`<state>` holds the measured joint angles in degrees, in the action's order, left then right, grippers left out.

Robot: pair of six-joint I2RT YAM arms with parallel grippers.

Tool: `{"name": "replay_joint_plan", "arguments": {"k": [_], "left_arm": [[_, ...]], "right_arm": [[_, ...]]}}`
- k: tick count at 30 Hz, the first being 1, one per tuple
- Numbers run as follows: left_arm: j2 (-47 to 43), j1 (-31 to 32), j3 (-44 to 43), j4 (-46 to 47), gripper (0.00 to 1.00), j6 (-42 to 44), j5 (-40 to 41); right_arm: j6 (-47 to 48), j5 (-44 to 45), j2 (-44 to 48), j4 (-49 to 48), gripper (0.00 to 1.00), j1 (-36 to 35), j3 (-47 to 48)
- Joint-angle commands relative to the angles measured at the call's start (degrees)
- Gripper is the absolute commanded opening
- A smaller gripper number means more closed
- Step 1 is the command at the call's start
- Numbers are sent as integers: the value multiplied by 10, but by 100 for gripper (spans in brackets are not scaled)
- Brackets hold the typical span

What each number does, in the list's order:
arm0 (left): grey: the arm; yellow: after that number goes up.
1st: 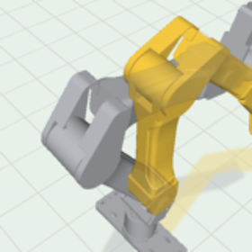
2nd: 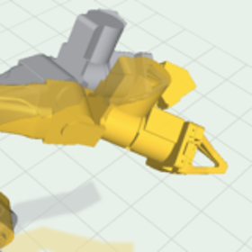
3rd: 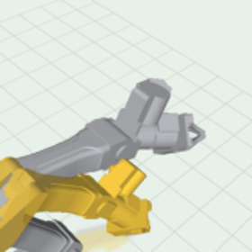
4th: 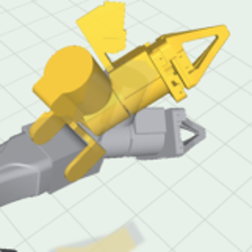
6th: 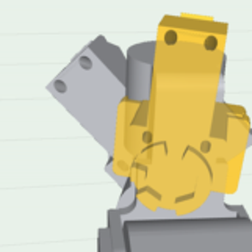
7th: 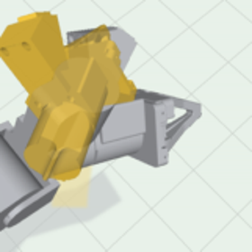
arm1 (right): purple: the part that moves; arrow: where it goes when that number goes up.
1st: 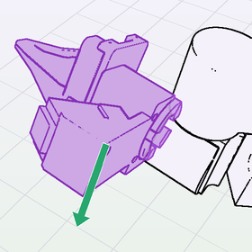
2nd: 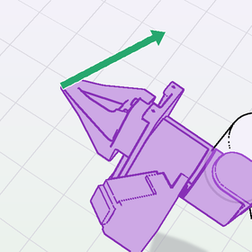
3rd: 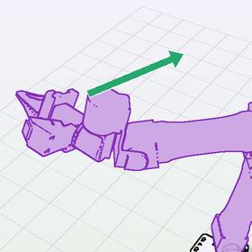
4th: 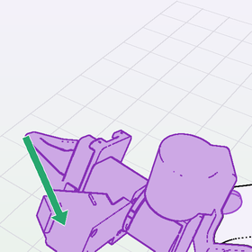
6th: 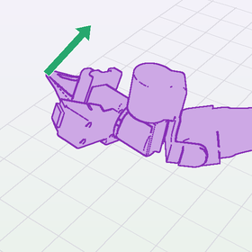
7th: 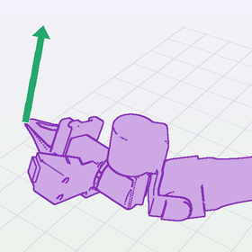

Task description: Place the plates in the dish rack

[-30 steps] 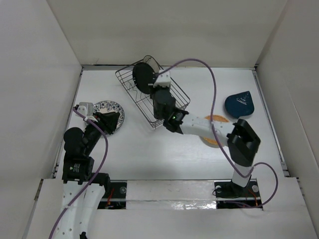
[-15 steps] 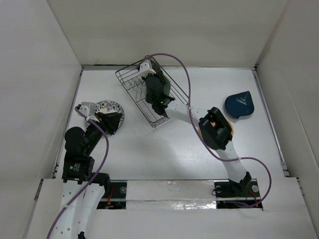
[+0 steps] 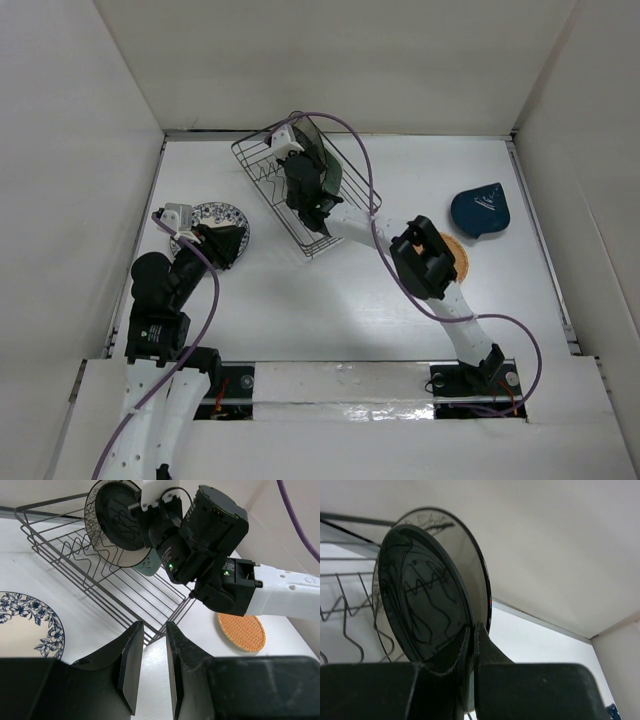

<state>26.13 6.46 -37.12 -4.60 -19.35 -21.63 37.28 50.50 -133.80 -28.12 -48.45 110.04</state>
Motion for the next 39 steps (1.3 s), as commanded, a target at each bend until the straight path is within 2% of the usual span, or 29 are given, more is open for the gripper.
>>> {"name": "replay_joint_plan", "arguments": {"k": [1, 12, 17, 21, 35, 38, 39], "left_arm": [[1, 4, -20, 13, 22, 6, -4], [1, 4, -20, 14, 22, 6, -3], [2, 4, -19, 14, 23, 6, -5], [4, 4, -20, 15, 22, 5, -5], [1, 4, -18, 16, 23, 5, -5], [3, 4, -19, 16, 22, 6, -5], [2, 4, -19, 15, 23, 5, -5]], "right_arm": [[-16, -5, -25, 6, 0, -4, 65], [-50, 40, -88, 40, 0, -4, 132], [-1, 105, -75, -61, 0, -4, 104], [6, 140, -55, -85, 0, -4, 101], [-122, 81, -74, 21, 0, -4, 101], [-130, 76, -69, 18, 9, -4, 95], [-131, 75, -65, 16, 18, -9, 86]]}}
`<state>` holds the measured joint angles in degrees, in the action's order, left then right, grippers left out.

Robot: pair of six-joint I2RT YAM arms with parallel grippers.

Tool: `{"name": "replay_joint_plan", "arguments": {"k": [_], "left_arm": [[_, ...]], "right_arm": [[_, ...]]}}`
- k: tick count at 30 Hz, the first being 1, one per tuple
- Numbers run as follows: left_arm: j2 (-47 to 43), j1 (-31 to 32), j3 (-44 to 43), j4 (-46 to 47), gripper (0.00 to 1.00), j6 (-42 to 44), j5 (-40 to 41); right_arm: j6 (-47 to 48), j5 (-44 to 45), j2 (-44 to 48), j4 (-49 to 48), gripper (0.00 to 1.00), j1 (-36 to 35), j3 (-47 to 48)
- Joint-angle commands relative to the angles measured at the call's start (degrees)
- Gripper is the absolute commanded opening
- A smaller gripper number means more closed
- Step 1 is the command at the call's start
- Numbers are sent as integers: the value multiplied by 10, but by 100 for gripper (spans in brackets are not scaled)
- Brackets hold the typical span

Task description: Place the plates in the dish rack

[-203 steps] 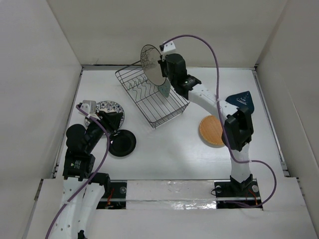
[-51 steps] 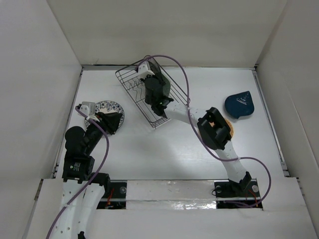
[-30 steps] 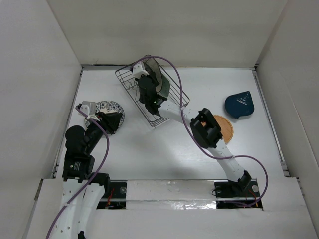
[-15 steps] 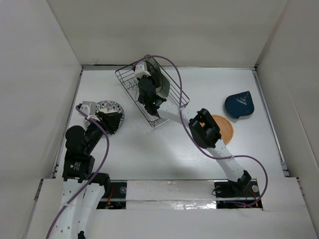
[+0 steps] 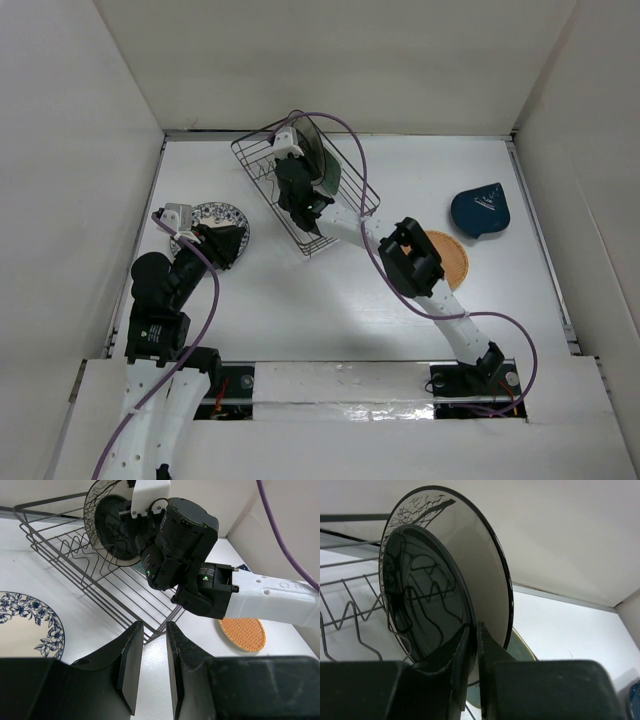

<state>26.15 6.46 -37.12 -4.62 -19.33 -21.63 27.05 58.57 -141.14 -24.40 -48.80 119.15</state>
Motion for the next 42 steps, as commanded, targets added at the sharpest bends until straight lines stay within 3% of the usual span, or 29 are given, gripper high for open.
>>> {"name": "replay_joint_plan", "arguments": {"k": [1, 7, 11, 13, 14, 15, 16, 19, 20, 21, 23, 24, 26, 27, 29, 30, 33, 36, 42], "left_arm": [[2, 4, -19, 16, 23, 5, -5], [2, 4, -18, 16, 23, 5, -5], [2, 4, -18, 17, 23, 5, -6], [1, 4, -18, 18, 22, 5, -7], [1, 4, -17, 18, 22, 5, -7], [0, 4, -17, 18, 20, 4, -7], [-1, 4, -17, 18, 14, 4, -8], [-6, 4, -16, 20, 0, 3, -7], [-7, 4, -15, 20, 0, 3, -8], [-9, 4, -15, 21, 0, 3, -9], [-10, 4, -14, 20, 0, 3, -10], [-12, 4, -14, 21, 0, 2, -11], [-14, 4, -15, 20, 0, 3, -13], [-15, 4, -15, 20, 0, 2, -14], [-16, 4, -15, 20, 1, 2, -17], [-16, 4, -14, 21, 4, 2, -16], [-20, 4, -13, 22, 15, 2, -19], [-19, 4, -13, 22, 22, 2, -19], [-19, 4, -13, 23, 24, 3, -25]], "right_arm": [[-31, -8, 20, -24, 23, -6, -11], [-34, -12, 82, -49, 38, -17, -64], [-51, -17, 188, -68, 40, -24, -143], [-77, -33, 241, -64, 30, -24, -190], [-110, -39, 270, -60, 19, -24, -220], [-134, -46, 330, -50, 0, -13, -280], [-169, -61, 362, -30, 0, -3, -310], [-345, -129, 502, 32, 0, 71, -462], [-434, -151, 537, 52, 0, 129, -505], [-475, -192, 604, 58, 0, 163, -592], [-582, -236, 661, 51, 0, 240, -680], [-612, -261, 686, 52, 0, 322, -720], [-681, -340, 739, 44, 0, 401, -819], [-691, -354, 751, 38, 9, 465, -846], [-709, -388, 766, 30, 25, 524, -899], [-711, -401, 765, 29, 39, 549, -910], [-741, -464, 738, 14, 53, 637, -930], [-759, -513, 685, -4, 66, 682, -923], [-791, -580, 570, -23, 67, 711, -872]]}}
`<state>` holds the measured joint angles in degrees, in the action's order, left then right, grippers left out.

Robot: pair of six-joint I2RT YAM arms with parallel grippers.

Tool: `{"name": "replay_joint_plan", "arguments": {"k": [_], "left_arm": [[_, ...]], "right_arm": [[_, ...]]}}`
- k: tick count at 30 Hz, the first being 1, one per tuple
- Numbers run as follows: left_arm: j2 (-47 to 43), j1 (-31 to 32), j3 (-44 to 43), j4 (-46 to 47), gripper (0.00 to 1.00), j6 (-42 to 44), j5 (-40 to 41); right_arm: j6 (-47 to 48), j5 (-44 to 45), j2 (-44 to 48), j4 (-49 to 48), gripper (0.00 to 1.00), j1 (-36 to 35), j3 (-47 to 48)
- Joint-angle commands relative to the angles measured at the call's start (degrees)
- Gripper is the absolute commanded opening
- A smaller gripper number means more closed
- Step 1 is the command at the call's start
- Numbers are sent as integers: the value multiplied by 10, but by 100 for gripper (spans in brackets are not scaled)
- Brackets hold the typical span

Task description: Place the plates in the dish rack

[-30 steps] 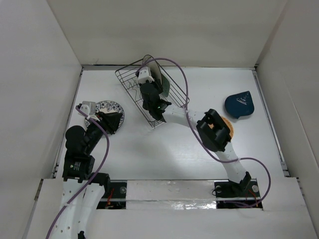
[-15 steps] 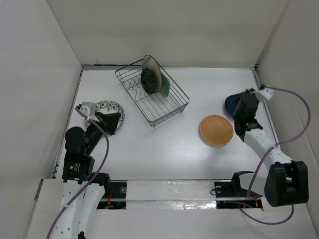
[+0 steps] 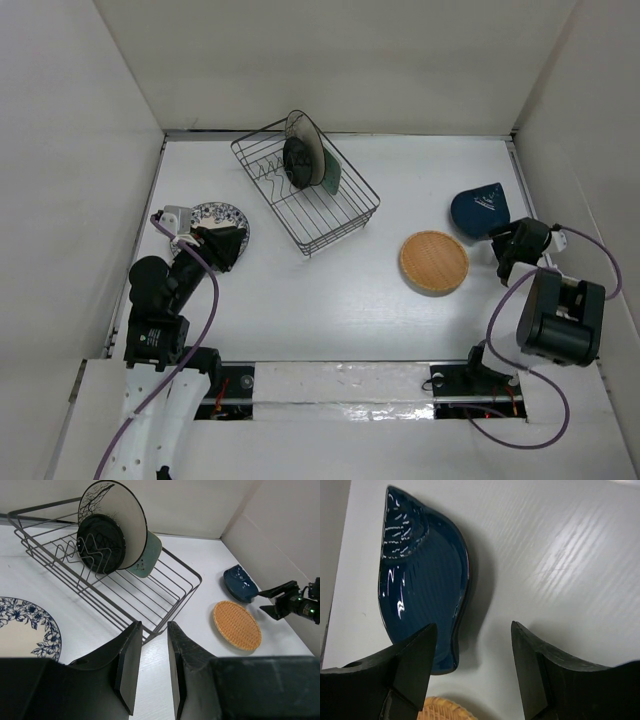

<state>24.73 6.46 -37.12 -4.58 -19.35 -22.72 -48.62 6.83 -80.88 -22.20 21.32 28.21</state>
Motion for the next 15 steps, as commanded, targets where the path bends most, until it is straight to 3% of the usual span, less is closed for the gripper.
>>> {"name": "replay_joint_plan", "arguments": {"k": [1, 5, 9, 11, 13, 14, 15], "left_arm": [[-5, 4, -14, 21, 24, 4, -13], [-3, 4, -15, 19, 25, 4, -10], [2, 4, -15, 18, 25, 4, -5], [5, 4, -15, 19, 25, 4, -5], [6, 4, -15, 20, 25, 4, -5], [6, 4, -15, 20, 25, 3, -5], [6, 4, -15, 19, 25, 5, -4]], "right_arm": [[-38, -78, -69, -48, 66, 18, 59], [-65, -150, -144, -65, 63, 37, 98], [-104, -174, -190, -111, 51, 37, 110], [-112, -177, -201, -109, 40, 37, 122], [-124, -176, -212, -105, 11, 37, 135], [-127, -177, -214, -105, 2, 37, 137], [-131, -176, -214, -107, 0, 37, 137]]}}
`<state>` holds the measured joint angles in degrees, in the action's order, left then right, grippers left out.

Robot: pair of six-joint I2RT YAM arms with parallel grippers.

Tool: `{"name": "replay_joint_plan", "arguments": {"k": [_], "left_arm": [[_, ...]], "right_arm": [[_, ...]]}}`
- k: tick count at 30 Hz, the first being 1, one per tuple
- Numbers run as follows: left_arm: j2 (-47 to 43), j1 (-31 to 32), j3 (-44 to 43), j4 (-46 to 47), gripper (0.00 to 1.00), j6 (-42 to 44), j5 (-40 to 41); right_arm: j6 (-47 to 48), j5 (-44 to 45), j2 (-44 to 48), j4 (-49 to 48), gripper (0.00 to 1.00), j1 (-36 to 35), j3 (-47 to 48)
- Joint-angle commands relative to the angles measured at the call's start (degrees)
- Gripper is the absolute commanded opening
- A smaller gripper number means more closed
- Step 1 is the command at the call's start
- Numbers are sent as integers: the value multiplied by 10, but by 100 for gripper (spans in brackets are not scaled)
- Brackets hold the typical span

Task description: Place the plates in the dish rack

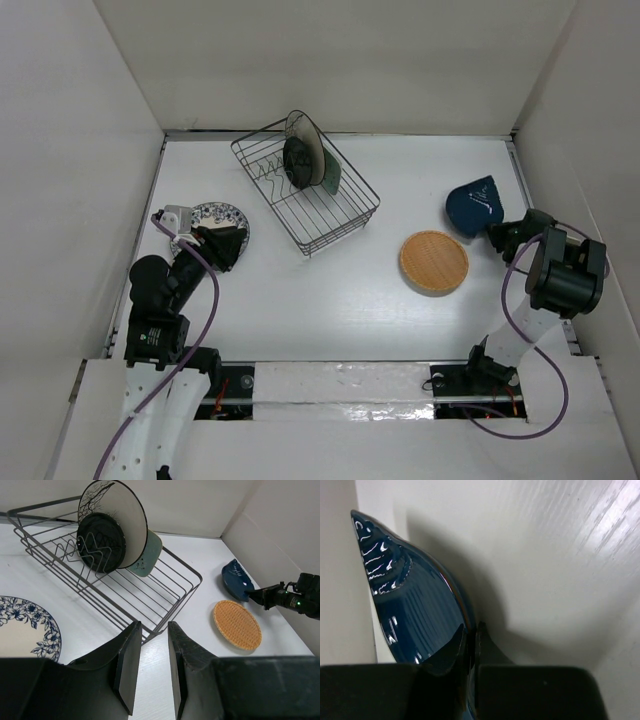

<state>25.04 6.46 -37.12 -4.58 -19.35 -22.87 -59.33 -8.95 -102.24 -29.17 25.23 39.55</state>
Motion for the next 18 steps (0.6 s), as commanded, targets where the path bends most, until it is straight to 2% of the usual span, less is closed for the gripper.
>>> {"name": "replay_joint_plan", "arguments": {"k": [1, 3, 5, 7, 8, 9, 11, 12, 13, 16, 17, 18], "left_arm": [[3, 4, -15, 19, 25, 5, -2], [4, 4, -15, 19, 25, 4, -2], [6, 4, -15, 20, 25, 4, -4], [7, 4, -14, 21, 24, 3, -6], [8, 4, -14, 21, 24, 4, -8], [9, 4, -14, 23, 24, 3, -8], [9, 4, -13, 23, 24, 2, -7], [9, 4, -13, 23, 24, 2, -7], [8, 4, -13, 24, 24, 2, -7], [7, 4, -13, 24, 25, 2, -5], [6, 4, -13, 23, 24, 2, -3], [6, 4, -12, 22, 24, 2, -2]], "right_arm": [[-27, -13, 5, -46, 0, -2, 18], [-43, -2, 24, -94, 0, -2, -3], [-46, 38, 90, -116, 0, -16, -38], [-4, 83, 188, -70, 0, -54, -27], [17, 153, 222, -45, 0, -72, -18], [65, 186, 255, -5, 0, -95, -7], [125, 278, 329, 25, 0, -175, 42], [190, 307, 345, 54, 0, -207, 64], [229, 330, 354, 60, 0, -274, 86], [375, 400, 336, 107, 0, -383, 197], [413, 441, 324, 114, 0, -456, 226], [472, 454, 292, 132, 0, -487, 282]]}}
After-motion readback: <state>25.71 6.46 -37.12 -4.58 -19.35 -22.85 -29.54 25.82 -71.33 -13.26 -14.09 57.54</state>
